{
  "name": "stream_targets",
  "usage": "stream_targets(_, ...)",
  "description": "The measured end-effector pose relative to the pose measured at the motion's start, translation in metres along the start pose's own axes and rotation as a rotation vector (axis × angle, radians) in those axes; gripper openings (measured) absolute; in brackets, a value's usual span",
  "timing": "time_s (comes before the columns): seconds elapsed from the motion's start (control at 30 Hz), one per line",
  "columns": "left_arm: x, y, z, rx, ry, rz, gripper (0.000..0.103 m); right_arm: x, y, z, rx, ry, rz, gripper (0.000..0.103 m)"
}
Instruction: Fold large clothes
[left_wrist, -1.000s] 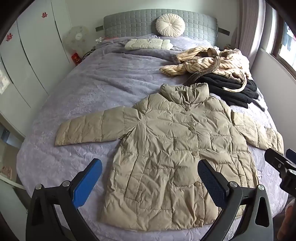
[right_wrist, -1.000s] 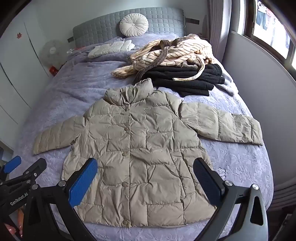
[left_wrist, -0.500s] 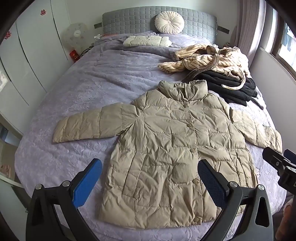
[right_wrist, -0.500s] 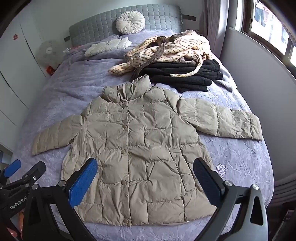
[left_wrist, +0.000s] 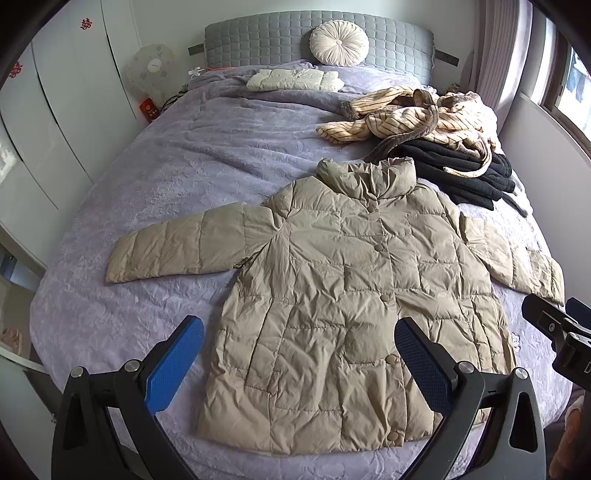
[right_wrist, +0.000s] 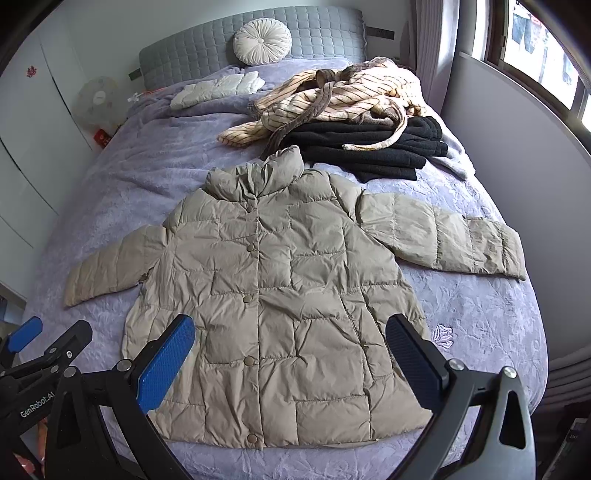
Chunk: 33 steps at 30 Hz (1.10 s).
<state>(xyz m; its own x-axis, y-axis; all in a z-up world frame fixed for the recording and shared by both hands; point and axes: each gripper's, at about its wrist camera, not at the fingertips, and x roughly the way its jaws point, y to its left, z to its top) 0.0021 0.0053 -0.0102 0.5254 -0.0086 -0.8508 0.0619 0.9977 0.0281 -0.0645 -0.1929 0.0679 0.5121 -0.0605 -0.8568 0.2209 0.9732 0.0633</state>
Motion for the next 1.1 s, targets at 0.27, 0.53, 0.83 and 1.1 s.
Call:
stream_targets(0.27,0.0004,0.0003,0.0001,0.001,0.002,-0.001,0.103,0.0016,0.0021,-0.0011,0.0,0.002,-0.002,0.103)
stream_targets(0.53,0.0001,-0.0001,-0.0005,0.003,0.004,-0.001,0.103,0.0029,0.0026,-0.0013,0.001,0.005,0.0,0.103)
stream_targets(0.83,0.0001,0.0005,-0.001,0.003,0.005,-0.001,0.103,0.0038,0.0028,-0.0016,0.002,0.007,-0.001,0.103)
stream_targets(1.1,0.0004,0.0005,0.0001,0.003,0.007,-0.001,0.103,0.0037,0.0022,-0.0012,0.002,0.009,0.002,0.103)
